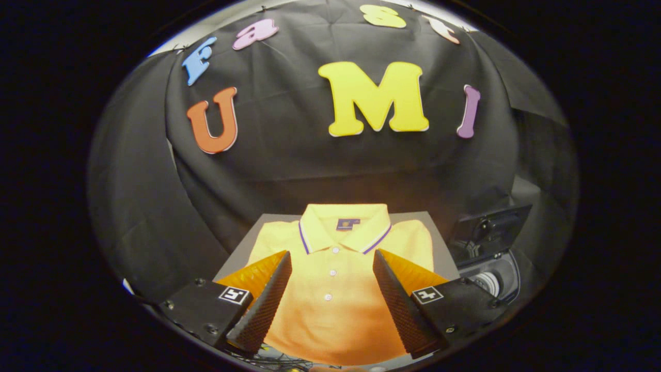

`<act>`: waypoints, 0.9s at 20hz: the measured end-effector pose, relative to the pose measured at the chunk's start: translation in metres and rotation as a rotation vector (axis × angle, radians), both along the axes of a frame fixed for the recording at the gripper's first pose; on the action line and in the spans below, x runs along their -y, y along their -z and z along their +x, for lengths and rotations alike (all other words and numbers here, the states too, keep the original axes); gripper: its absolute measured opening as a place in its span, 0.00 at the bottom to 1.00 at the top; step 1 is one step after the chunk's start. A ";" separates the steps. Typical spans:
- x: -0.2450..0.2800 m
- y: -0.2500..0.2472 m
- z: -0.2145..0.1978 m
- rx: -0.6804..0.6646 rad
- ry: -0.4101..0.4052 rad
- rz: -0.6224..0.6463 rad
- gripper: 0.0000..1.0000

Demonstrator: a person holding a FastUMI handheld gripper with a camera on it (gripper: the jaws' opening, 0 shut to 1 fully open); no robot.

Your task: Put the clothes into the washing machine and then close the washing machine lid.

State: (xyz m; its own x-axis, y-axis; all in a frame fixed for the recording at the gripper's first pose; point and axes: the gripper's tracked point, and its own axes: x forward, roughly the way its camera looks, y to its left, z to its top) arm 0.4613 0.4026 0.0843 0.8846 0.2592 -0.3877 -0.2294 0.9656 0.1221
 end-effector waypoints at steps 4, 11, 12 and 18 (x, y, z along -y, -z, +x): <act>-0.002 0.035 0.015 -0.158 0.020 -0.023 0.98; 0.003 0.060 0.019 -0.104 0.033 -0.173 0.96; 0.002 0.060 0.021 -0.097 0.036 -0.152 0.96; 0.003 0.061 0.019 -0.100 0.017 -0.172 0.95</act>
